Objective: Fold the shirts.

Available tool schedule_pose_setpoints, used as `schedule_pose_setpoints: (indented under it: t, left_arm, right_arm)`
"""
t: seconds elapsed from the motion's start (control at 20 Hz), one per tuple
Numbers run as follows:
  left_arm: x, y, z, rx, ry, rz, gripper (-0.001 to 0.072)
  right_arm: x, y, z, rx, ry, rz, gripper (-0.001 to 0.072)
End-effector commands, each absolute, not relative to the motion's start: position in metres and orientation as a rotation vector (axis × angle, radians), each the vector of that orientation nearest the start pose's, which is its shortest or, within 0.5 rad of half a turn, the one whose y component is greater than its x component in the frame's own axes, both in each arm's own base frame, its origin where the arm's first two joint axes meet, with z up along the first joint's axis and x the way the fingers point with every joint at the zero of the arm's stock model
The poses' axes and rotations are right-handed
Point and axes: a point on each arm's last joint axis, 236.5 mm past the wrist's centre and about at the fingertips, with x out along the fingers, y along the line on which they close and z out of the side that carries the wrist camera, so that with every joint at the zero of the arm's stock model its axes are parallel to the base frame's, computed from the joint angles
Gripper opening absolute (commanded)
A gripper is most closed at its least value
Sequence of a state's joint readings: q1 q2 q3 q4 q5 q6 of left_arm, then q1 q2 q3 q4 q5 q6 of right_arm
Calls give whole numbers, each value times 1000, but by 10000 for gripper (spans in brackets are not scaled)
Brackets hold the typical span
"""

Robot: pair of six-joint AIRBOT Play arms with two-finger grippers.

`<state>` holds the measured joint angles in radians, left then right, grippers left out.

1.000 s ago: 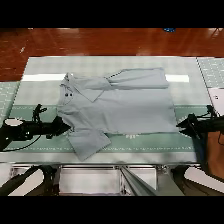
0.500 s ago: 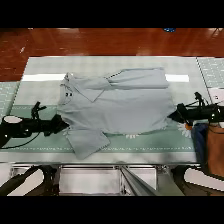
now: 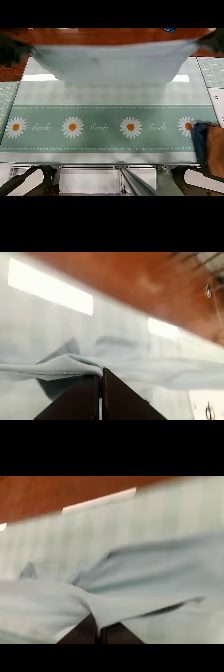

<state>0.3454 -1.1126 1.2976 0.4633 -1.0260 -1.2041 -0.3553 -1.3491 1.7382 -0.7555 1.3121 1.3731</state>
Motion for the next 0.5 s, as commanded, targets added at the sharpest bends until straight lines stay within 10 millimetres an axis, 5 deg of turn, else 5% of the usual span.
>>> schedule_pose_setpoints:
  t: [0.0,0.2,0.45]
  left_arm:
    - [422,-19,392,-551,212,-443,28]
    - [364,-24,467,-416,54,-435,28]
    - [276,-25,507,-155,-74,-232,28]
  right_arm:
    - [433,-14,374,309,471,241,18]
    - [359,-21,430,151,355,106,18]
    - [270,0,479,55,212,57,18]
